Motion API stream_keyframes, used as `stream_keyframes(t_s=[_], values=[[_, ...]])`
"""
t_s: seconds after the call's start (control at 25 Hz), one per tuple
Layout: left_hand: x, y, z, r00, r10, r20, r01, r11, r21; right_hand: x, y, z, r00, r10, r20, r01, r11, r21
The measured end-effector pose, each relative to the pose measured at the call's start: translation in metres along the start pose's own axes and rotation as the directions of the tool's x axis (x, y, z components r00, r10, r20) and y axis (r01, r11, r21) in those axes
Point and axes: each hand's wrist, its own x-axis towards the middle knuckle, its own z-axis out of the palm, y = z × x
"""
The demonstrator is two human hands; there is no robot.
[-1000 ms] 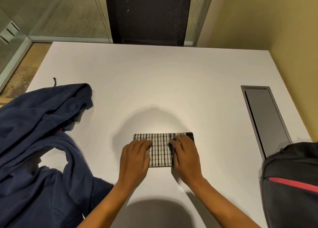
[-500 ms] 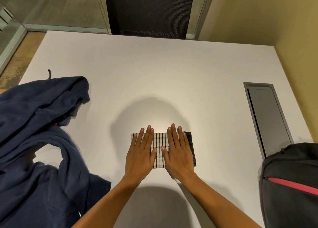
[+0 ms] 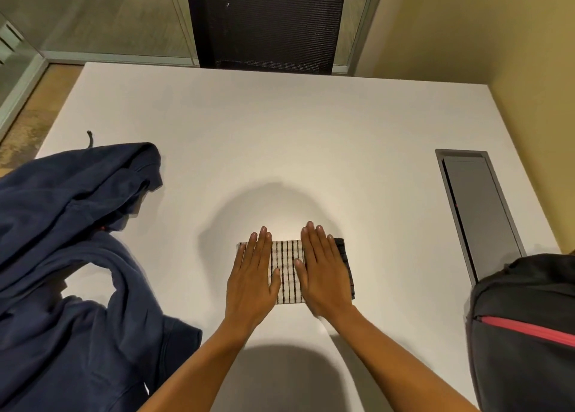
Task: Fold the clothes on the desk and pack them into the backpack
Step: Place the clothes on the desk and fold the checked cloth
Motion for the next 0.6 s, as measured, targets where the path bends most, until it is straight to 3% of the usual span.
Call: stream_keyframes(t_s=[0.24, 0.28, 0.36, 0.44, 0.52, 0.6], values=[[-0.016, -0.018, -0.003, 0.992, -0.119, -0.036, 0.116, 0.99, -0.077, -0.006, 0.007, -0.005, 0.997, 0.078, -0.021, -0.078, 0.996, -0.036], [-0.017, -0.019, -0.003, 0.992, -0.116, -0.04, 0.113, 0.99, -0.08, -0.005, 0.003, -0.006, 0.999, 0.039, -0.011, -0.039, 0.999, -0.011], [-0.017, -0.017, -0.004, 0.993, -0.113, -0.043, 0.11, 0.991, -0.078, -0.003, -0.004, -0.007, 0.979, -0.197, 0.045, 0.196, 0.98, 0.027], [-0.017, -0.017, -0.005, 0.993, -0.113, -0.041, 0.11, 0.991, -0.077, -0.001, -0.003, -0.008, 0.891, -0.434, 0.134, 0.44, 0.898, -0.018], [-0.017, -0.019, -0.005, 0.993, -0.112, -0.043, 0.108, 0.99, -0.089, 0.003, 0.005, -0.008, 0.85, -0.491, 0.19, 0.515, 0.851, -0.101], [-0.017, -0.019, -0.005, 0.993, -0.098, -0.061, 0.09, 0.988, -0.127, 0.004, 0.016, -0.008, 0.877, -0.442, 0.19, 0.473, 0.864, -0.172]])
